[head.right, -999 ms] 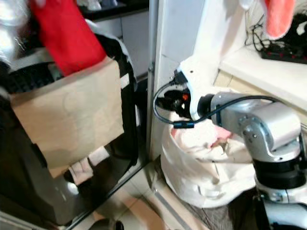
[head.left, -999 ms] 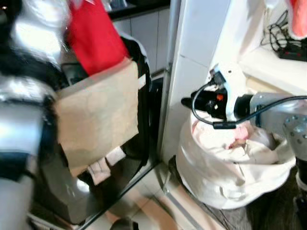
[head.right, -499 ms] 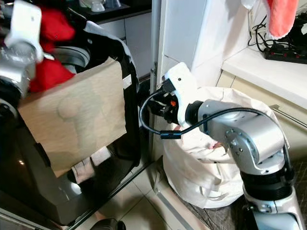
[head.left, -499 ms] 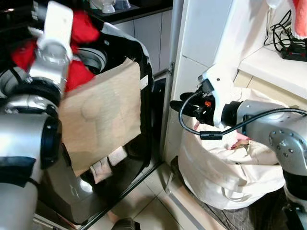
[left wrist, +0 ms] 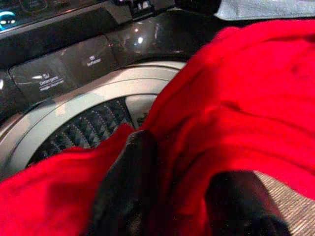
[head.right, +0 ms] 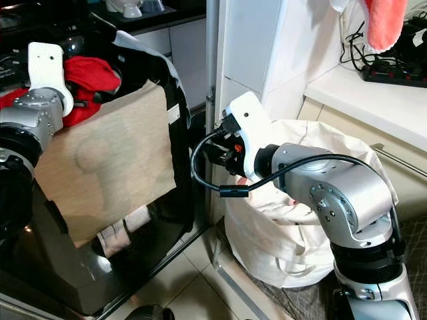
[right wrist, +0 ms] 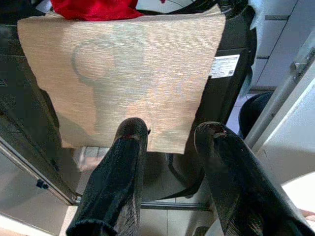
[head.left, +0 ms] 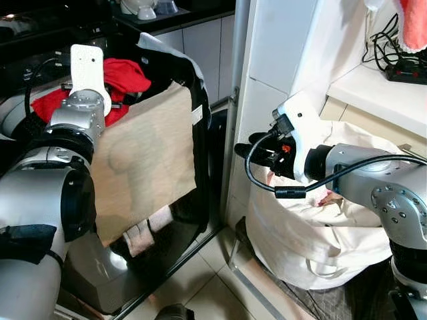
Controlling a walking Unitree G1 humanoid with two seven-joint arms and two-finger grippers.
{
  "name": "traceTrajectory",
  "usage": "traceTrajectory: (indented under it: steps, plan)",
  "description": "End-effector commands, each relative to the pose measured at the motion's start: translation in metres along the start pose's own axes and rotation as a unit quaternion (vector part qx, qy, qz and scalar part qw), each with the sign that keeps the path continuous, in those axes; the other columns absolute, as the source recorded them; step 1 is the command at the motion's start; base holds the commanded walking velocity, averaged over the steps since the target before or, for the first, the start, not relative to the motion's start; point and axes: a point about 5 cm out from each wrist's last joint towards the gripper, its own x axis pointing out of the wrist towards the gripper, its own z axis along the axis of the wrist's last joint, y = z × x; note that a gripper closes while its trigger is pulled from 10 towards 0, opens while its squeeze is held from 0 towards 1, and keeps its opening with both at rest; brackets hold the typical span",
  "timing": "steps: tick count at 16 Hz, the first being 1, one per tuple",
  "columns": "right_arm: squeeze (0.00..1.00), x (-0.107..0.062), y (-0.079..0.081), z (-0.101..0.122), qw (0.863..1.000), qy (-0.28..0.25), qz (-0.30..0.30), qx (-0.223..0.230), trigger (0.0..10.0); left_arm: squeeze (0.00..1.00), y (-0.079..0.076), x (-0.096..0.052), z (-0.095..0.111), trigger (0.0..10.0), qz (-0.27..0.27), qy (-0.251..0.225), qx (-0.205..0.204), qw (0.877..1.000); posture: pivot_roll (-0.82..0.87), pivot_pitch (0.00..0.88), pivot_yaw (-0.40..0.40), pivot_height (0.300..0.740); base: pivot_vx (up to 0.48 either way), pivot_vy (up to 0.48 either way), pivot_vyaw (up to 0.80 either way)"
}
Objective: Clothes washing
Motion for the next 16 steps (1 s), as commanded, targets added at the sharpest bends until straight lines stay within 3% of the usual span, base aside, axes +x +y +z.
traceTrajectory:
  steps: [1, 4, 6, 8, 9, 12, 14, 16]
  plan:
    - [0.0, -0.002, -0.006, -0.001, 1.0, 0.004, -0.018, 0.009, 10.0, 1.0, 0.004, 0.0, 0.006, 10.0, 0.006, -0.006, -0.006, 1.0, -0.05, 0.0, 0.059, 0.74, 0.0, 0.0, 0.0]
    - [0.0, -0.004, -0.017, -0.001, 0.998, 0.008, -0.055, 0.022, 10.0, 1.0, 0.016, -0.001, 0.019, 10.0, 0.038, -0.043, -0.014, 0.998, -0.05, 0.0, 0.066, 0.74, 0.0, 0.0, 0.0]
    - [0.0, -0.004, -0.025, -0.002, 0.995, 0.005, -0.088, 0.036, 10.0, 1.0, 0.026, -0.004, 0.038, 10.0, 0.079, -0.098, -0.033, 0.992, -0.05, 0.0, 0.07, 0.74, 0.0, 0.0, 0.0]
    - [0.0, -0.004, -0.026, -0.003, 0.995, 0.008, -0.094, 0.04, 10.0, 1.0, 0.021, -0.003, 0.033, 10.0, 0.054, -0.068, -0.009, 0.996, -0.05, 0.0, 0.07, 0.74, 0.0, 0.0, 0.0]
    - [0.0, -0.003, -0.025, -0.003, 0.995, 0.009, -0.092, 0.04, 10.0, 0.0, 0.014, -0.001, 0.021, 10.0, 0.027, -0.036, -0.003, 0.999, -0.05, 0.0, 0.072, 0.74, 0.0, 0.0, 0.0]
    - [0.0, -0.003, -0.025, -0.003, 0.994, 0.012, -0.096, 0.042, 10.0, 0.0, 0.008, 0.0, -0.002, 10.0, 0.023, 0.01, -0.077, 0.997, -0.05, 0.0, 0.073, 0.74, 0.0, 0.0, 0.0]
    - [0.0, -0.002, -0.025, -0.005, 0.994, 0.016, -0.095, 0.043, 10.0, 0.0, 0.007, 0.0, -0.007, 10.0, 0.026, 0.018, -0.092, 0.995, -0.05, 0.0, 0.075, 0.74, 0.0, 0.0, 0.0]
    - [0.0, -0.002, -0.024, -0.005, 0.994, 0.017, -0.097, 0.043, 10.0, 0.0, 0.009, 0.0, -0.004, 10.0, 0.031, 0.009, -0.073, 0.997, -0.05, 0.0, 0.077, 0.74, 0.0, 0.0, 0.0]
